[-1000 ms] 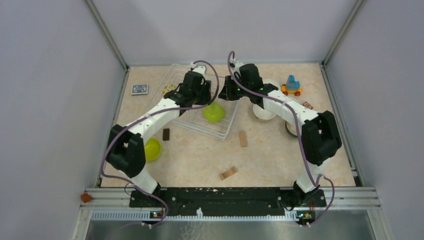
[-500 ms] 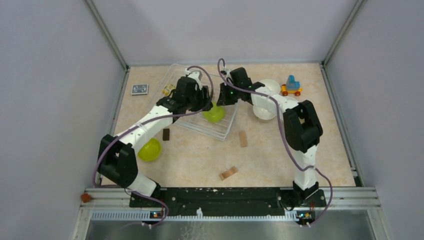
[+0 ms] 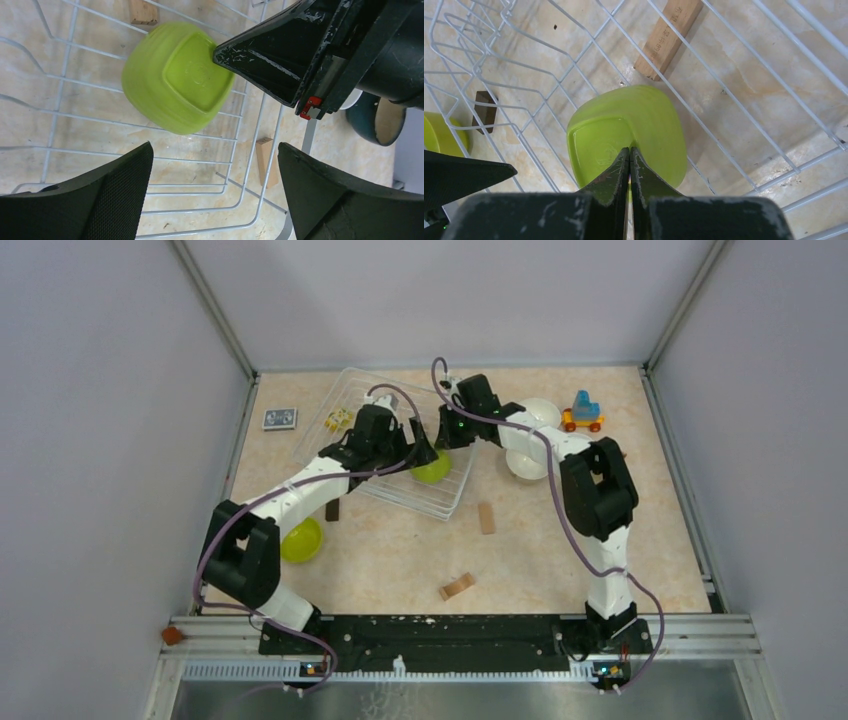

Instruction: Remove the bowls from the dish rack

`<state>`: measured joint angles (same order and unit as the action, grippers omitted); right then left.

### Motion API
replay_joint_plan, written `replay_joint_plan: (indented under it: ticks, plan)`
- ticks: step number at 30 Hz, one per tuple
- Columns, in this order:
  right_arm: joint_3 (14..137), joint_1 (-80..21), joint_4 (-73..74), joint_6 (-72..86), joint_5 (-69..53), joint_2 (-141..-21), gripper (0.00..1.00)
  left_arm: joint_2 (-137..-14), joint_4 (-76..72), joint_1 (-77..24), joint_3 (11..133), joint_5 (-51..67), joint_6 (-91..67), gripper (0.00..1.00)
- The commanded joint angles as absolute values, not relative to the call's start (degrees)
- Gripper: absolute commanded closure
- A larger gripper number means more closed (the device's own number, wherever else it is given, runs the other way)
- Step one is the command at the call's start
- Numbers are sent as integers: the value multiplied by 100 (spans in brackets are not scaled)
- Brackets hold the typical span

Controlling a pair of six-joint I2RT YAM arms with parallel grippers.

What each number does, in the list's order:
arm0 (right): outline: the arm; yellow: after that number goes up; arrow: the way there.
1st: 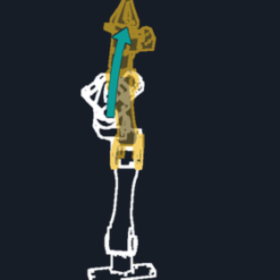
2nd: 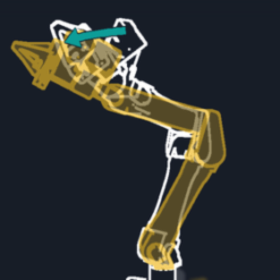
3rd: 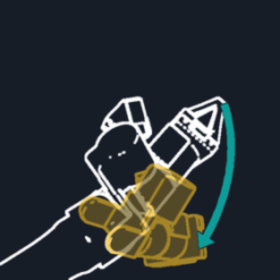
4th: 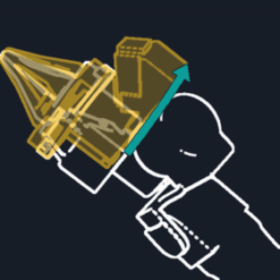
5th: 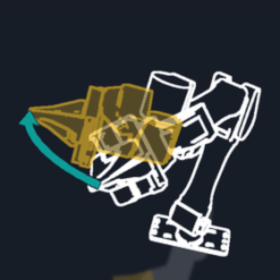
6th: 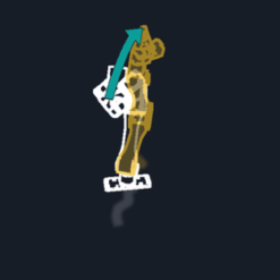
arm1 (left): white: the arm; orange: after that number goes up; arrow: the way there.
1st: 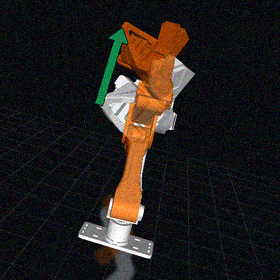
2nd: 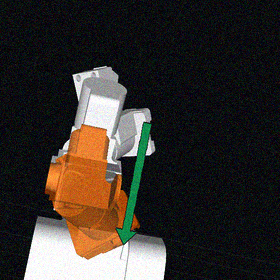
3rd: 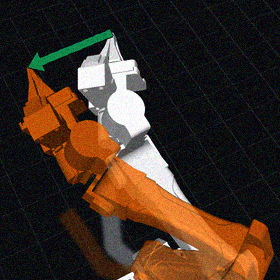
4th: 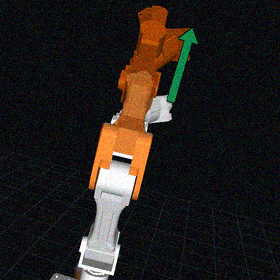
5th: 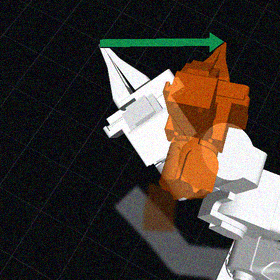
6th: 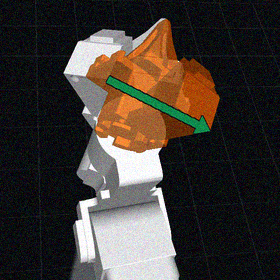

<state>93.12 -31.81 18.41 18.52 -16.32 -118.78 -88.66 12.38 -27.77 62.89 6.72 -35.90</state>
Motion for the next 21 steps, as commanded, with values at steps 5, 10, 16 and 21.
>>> replay_joint_plan:
  ticks: [5,10,16,21]
  plan:
    - [9485,-3104,1925,1685,-1554,-12341,100,-8721,-159,-2677,5821,889,-4713,1]
    - [9612,-3019,1977,1691,-1637,-12488,100,-8854,-480,-2654,5774,932,-5039,3]
    - [9612,-3010,1936,1676,-1741,-12521,100,-9045,-485,-2618,5807,778,-5459,5]
    - [9650,-3014,1945,1666,-1783,-12555,100,-9289,-151,-2619,6002,609,-5798,5]
